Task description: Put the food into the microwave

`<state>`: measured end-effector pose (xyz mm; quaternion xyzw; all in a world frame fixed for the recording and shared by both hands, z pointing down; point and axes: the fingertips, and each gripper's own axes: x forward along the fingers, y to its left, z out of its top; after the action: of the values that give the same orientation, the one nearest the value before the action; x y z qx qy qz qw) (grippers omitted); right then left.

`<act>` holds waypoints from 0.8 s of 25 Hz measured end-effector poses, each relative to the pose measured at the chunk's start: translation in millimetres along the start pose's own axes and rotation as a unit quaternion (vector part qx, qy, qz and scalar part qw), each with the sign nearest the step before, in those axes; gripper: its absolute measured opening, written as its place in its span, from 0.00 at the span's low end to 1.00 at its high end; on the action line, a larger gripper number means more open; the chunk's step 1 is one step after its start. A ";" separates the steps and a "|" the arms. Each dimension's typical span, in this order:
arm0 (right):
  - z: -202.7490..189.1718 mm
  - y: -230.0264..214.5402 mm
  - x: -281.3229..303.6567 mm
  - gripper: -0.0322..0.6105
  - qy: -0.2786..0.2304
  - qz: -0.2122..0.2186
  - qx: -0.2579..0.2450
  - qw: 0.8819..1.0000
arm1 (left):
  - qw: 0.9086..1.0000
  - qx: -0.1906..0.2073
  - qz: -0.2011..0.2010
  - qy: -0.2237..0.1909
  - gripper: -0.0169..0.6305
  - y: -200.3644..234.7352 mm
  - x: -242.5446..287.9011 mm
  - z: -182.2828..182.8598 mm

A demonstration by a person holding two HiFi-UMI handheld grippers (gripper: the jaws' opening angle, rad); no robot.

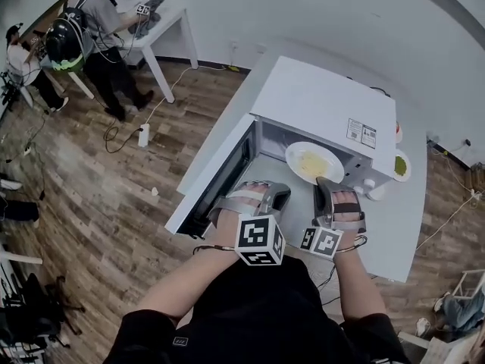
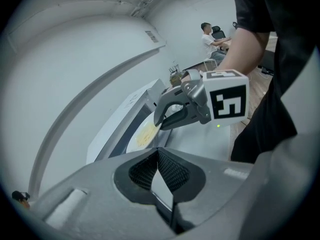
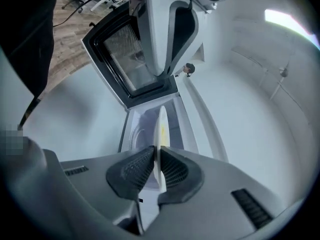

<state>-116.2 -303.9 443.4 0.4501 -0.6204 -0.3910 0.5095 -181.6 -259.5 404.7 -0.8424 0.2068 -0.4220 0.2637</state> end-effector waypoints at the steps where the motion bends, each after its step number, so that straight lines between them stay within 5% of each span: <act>1: -2.1 4.4 9.1 0.12 0.005 0.002 0.000 1.000 | 1.000 0.000 -0.002 -0.005 0.04 1.6 5.4 -0.1; 20: -11.8 55.4 106.0 0.12 0.053 0.051 0.019 0.997 | 0.999 0.015 -0.032 -0.010 0.04 16.2 49.1 -18.6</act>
<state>-121.5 -389.7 527.5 0.4476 -0.6222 -0.3284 0.5519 -171.5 -305.1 433.7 -0.8487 0.1711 -0.4248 0.2645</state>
